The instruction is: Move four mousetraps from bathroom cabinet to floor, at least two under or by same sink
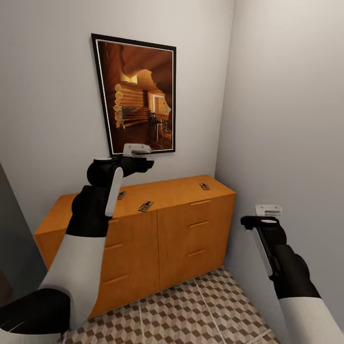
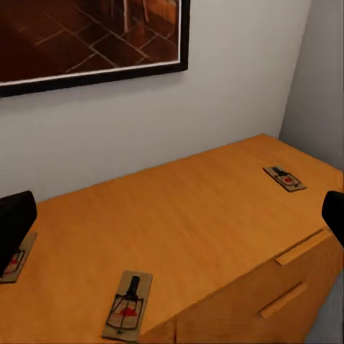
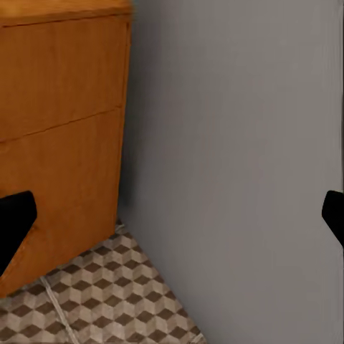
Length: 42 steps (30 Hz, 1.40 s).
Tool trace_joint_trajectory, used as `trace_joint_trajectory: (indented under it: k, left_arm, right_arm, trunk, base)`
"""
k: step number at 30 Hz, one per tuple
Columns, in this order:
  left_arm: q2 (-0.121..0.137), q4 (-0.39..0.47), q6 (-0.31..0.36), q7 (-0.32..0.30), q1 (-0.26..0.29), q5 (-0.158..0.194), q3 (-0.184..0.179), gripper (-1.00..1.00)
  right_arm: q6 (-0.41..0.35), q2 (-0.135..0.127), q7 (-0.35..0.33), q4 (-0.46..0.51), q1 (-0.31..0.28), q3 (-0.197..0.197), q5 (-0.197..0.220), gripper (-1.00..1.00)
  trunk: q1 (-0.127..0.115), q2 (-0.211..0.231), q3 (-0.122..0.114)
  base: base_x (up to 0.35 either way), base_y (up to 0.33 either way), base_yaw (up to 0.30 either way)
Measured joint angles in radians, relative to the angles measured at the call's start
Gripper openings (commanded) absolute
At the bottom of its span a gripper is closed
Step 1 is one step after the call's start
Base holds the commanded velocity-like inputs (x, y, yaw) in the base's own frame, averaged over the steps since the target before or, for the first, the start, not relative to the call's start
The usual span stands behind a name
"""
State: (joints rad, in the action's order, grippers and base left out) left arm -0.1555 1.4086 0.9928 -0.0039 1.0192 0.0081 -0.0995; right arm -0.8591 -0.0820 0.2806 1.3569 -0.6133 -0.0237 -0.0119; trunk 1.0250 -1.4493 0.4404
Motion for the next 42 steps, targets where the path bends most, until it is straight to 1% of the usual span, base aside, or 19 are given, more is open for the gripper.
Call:
trace_joint_trajectory:
  k: [1, 5, 8, 9, 10, 12, 18, 19, 21, 23, 25, 26, 31, 33, 42]
  left_arm:
    - [0.0, 0.0, 0.0, 0.0, 0.0, 0.001, 0.0, 1.0]
    - [0.01, -0.075, 0.031, -0.003, 0.004, -0.001, 0.025, 1.0]
    - [0.017, -0.135, 0.041, -0.004, 0.006, -0.005, 0.033, 1.0]
    - [0.017, -0.135, 0.041, -0.004, 0.006, -0.004, 0.033, 1.0]
    - [0.019, -0.152, 0.043, -0.004, 0.006, -0.006, 0.035, 1.0]
    - [0.025, -0.178, 0.046, -0.004, 0.007, -0.007, 0.037, 1.0]
    - [0.056, -0.212, 0.05, -0.007, 0.007, 0.0, 0.041, 1.0]
    - [0.056, -0.212, 0.05, -0.007, 0.008, 0.001, 0.041, 1.0]
    - [0.065, -0.217, 0.05, -0.008, 0.008, 0.001, 0.041, 1.0]
    - [0.071, -0.221, 0.05, -0.009, 0.008, 0.003, 0.041, 1.0]
    - [0.075, -0.223, 0.05, -0.009, 0.008, 0.004, 0.039, 1.0]
    - [0.075, -0.223, 0.05, -0.009, 0.008, 0.004, 0.039, 1.0]
    - [0.077, -0.228, 0.05, -0.011, 0.008, 0.005, 0.035, 1.0]
    - [0.077, -0.23, 0.05, -0.011, 0.008, 0.005, 0.034, 1.0]
    - [0.074, -0.229, 0.05, -0.012, 0.008, 0.0, 0.034, 1.0]
  right_arm:
    - [0.0, 0.0, 0.0, 0.0, -0.001, 0.0, 0.0, 1.0]
    - [-0.029, 0.016, 0.002, -0.045, -0.122, 0.002, 0.001, 1.0]
    - [-0.054, 0.041, 0.004, -0.102, -0.224, 0.004, 0.0, 1.0]
    - [-0.063, 0.052, 0.005, -0.126, -0.259, 0.004, 0.0, 1.0]
    - [-0.064, 0.052, 0.005, -0.126, -0.261, 0.004, 0.0, 1.0]
    - [-0.083, 0.072, 0.007, -0.176, -0.33, 0.004, 0.0, 1.0]
    - [-0.153, 0.125, 0.008, -0.326, -0.529, 0.007, 0.0, 1.0]
    - [-0.153, 0.126, 0.008, -0.326, -0.53, 0.007, -0.001, 1.0]
    - [-0.182, 0.142, 0.006, -0.366, -0.582, 0.008, 0.001, 1.0]
    - [-0.184, 0.159, 0.004, -0.401, -0.623, 0.009, 0.001, 1.0]
    - [-0.184, 0.175, 0.004, -0.428, -0.651, 0.009, -0.001, 1.0]
    - [-0.184, 0.175, 0.004, -0.428, -0.652, 0.009, -0.002, 1.0]
    - [-0.184, 0.205, 0.003, -0.46, -0.684, 0.01, -0.003, 1.0]
    - [-0.184, 0.21, 0.003, -0.465, -0.69, 0.011, -0.004, 1.0]
    - [-0.184, 0.218, 0.003, -0.473, -0.698, 0.012, -0.005, 1.0]
  trunk:
    - [0.0, 0.0, 0.0]
    - [0.0, 0.0, 0.0]
    - [0.0, 0.0, 0.0]
    - [0.0, 0.0, 0.0]
    - [0.0, 0.0, 0.0]
    - [0.0, 0.0, 0.0]
    - [0.0, 0.0, 0.0]
    - [0.0, 0.0, 0.0]
    - [0.0, 0.0, 0.0]
    - [0.0, 0.0, 0.0]
    - [0.0, 0.0, 0.0]
    - [0.0, 0.0, 0.0]
    - [0.0, 0.0, 0.0]
    - [0.0, 0.0, 0.0]
    - [0.0, 0.0, 0.0]
  base:
    - [0.0, 0.0, 0.0]
    - [0.0, 0.0, 0.0]
    - [0.0, 0.0, 0.0]
    - [0.0, 0.0, 0.0]
    - [0.0, 0.0, 0.0]
    - [0.0, 0.0, 0.0]
    - [0.0, 0.0, 0.0]
    - [0.0, 0.0, 0.0]
    - [0.0, 0.0, 0.0]
    - [0.0, 0.0, 0.0]
    - [0.0, 0.0, 0.0]
    - [0.0, 0.0, 0.0]
    - [0.0, 0.0, 0.0]
    - [0.0, 0.0, 0.0]
    - [0.0, 0.0, 0.0]
